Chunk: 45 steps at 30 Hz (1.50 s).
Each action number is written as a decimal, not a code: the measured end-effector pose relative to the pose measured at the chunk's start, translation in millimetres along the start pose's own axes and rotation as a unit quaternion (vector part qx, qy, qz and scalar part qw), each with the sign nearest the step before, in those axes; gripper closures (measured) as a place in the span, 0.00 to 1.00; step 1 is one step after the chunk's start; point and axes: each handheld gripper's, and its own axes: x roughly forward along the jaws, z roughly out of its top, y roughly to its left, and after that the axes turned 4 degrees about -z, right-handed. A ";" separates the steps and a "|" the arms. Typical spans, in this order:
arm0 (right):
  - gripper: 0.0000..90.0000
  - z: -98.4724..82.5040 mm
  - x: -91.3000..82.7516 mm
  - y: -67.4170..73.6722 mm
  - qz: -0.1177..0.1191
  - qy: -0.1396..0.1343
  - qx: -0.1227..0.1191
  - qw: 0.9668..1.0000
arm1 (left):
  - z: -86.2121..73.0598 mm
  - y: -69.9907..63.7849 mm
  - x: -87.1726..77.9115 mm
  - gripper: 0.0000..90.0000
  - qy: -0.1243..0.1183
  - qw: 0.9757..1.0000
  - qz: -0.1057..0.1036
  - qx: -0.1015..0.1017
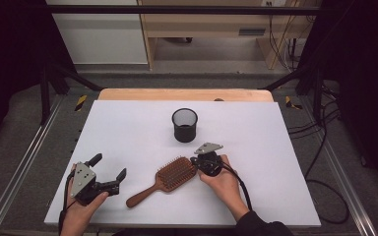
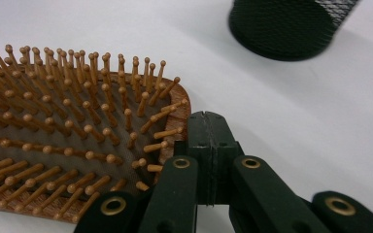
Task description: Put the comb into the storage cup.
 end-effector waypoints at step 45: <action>1.00 -3.3 -7.3 11.9 0.025 -0.017 -0.004 1.000 | -1.0 -8.9 3.8 0.05 0.030 0.999 -0.032 0.006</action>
